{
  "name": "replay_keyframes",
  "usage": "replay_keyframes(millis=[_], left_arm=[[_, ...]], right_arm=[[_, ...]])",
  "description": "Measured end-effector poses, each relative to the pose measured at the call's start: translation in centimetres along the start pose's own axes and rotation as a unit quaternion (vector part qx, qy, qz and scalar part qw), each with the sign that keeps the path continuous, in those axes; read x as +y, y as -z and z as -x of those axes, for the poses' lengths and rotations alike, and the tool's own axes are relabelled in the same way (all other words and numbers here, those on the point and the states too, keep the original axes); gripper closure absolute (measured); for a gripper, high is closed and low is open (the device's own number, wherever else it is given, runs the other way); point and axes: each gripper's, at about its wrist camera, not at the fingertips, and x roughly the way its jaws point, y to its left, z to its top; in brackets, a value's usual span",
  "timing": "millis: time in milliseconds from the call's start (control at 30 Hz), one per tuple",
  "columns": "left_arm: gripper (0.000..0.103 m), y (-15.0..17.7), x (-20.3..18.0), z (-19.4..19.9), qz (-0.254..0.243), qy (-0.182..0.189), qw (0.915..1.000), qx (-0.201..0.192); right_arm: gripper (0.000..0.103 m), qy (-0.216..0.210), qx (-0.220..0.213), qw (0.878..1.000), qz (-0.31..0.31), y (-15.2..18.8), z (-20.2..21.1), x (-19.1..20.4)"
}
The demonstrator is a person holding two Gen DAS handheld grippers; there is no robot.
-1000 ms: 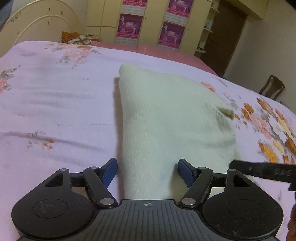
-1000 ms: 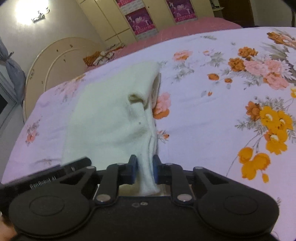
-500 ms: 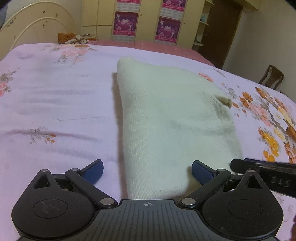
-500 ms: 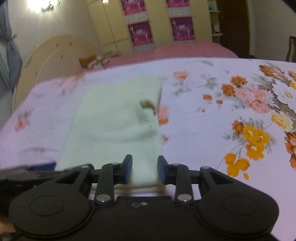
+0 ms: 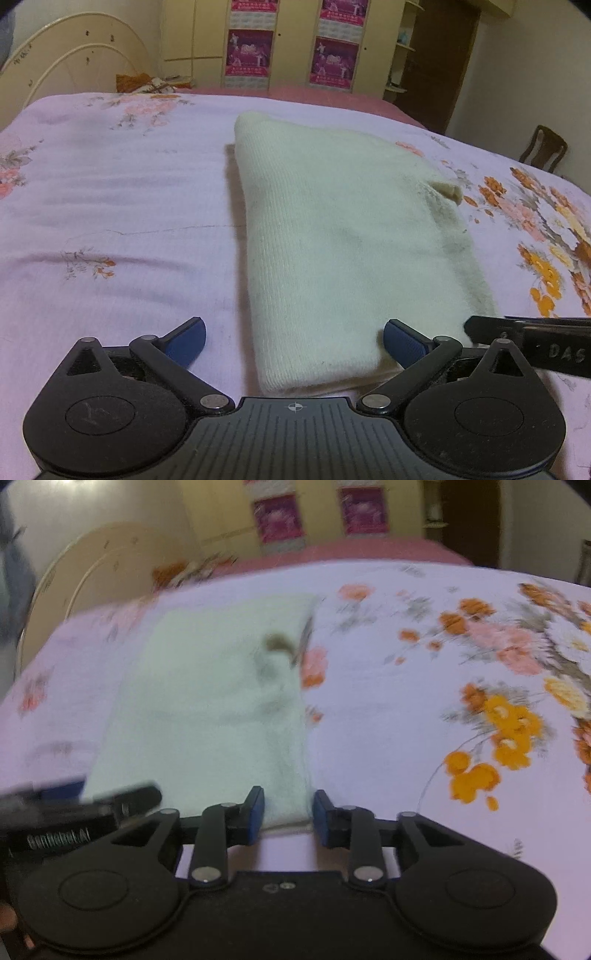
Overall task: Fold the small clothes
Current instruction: 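Pull both open grippers back from the folded sweater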
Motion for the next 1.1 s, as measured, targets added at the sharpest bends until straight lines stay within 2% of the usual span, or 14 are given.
replay_keyframes(millis=[133, 267, 333, 400, 533, 733, 800, 867, 1000, 1100], left_arm=[[0.000, -0.1, -0.3, 0.2, 0.016, -0.012, 0.9998, 0.009], [0.000, -0.2, -0.5, 0.2, 0.032, -0.035, 0.9988, 0.015], [0.000, 0.0, -0.9, 0.3, 0.037, -0.049, 0.9980, 0.014], [0.000, 0.1, -1.1, 0.5, 0.045, -0.059, 0.9971, 0.013], [0.000, 0.3, -1.0, 0.7, 0.070, -0.068, 0.9951, 0.017], [0.000, -0.2, -1.7, 0.6, 0.051, -0.082, 0.9948, 0.032], [0.000, -0.2, -1.1, 0.6, 0.067, -0.067, 0.9946, 0.040], [0.000, -0.3, -1.1, 0.6, 0.073, -0.074, 0.9935, 0.045], [0.000, -0.5, -2.6, 1.4, 0.041, -0.108, 0.9925, 0.041], [0.000, -0.7, -3.5, 3.2, 0.025, -0.107, 0.9932, 0.040]], right_arm=[[0.079, -0.020, 0.009, 0.999, -0.033, 0.2, 0.4, -1.4], [0.077, -0.025, 0.023, 0.999, -0.014, 0.4, 0.8, -1.1], [0.071, -0.032, 0.031, 0.999, -0.014, 0.3, 0.9, -1.0], [0.051, -0.043, 0.030, 0.998, -0.017, 0.3, 1.3, -1.0], [0.048, -0.048, 0.009, 0.999, -0.014, 0.4, 2.9, -1.0], [0.041, -0.055, 0.001, 0.998, -0.021, 0.1, 4.1, -2.1], [0.041, -0.060, 0.003, 0.998, -0.027, 0.3, 4.3, -2.3], [0.039, -0.061, 0.006, 0.998, -0.030, 0.5, 4.4, -2.5], [0.034, -0.062, 0.014, 0.997, -0.032, 0.8, 4.8, -2.5], [0.030, -0.071, 0.028, 0.997, -0.030, 0.7, 5.3, -2.3]])
